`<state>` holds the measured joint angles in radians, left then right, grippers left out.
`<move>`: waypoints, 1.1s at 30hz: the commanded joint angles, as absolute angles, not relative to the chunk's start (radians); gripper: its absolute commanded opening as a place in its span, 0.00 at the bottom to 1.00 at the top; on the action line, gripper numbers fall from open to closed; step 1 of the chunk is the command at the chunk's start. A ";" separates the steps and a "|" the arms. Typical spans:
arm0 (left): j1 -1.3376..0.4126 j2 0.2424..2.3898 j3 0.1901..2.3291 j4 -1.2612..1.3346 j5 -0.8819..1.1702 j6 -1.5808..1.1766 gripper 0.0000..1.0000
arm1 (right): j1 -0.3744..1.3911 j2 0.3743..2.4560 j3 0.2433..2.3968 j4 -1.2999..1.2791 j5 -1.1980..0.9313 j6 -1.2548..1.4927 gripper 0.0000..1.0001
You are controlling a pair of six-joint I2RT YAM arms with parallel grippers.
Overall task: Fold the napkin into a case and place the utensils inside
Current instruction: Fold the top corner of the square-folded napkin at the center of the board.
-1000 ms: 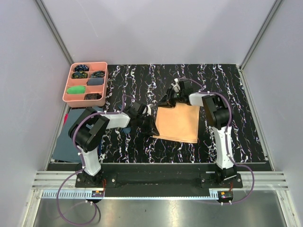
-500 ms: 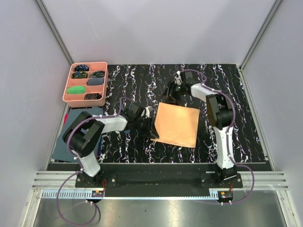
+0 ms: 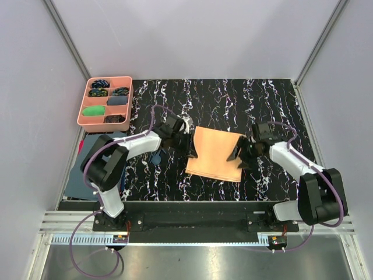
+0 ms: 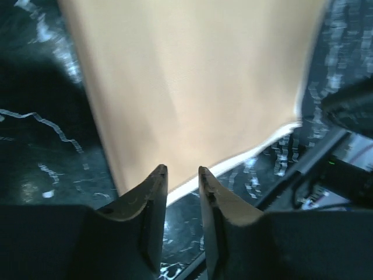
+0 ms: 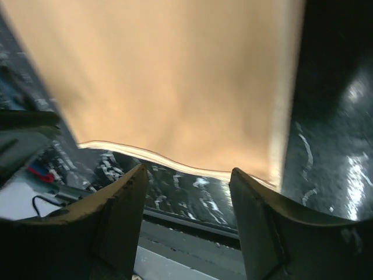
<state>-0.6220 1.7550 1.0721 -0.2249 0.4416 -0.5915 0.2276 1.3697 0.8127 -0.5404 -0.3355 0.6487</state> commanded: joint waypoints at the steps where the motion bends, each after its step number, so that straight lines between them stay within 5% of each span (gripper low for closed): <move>1: -0.621 1.812 1.071 -0.258 0.357 -0.543 0.27 | 0.229 1.309 0.713 -0.568 -0.241 0.756 0.65; 33: -0.684 1.773 0.897 -0.146 0.371 -0.627 0.20 | 0.219 1.193 0.569 -0.594 -0.072 0.787 0.38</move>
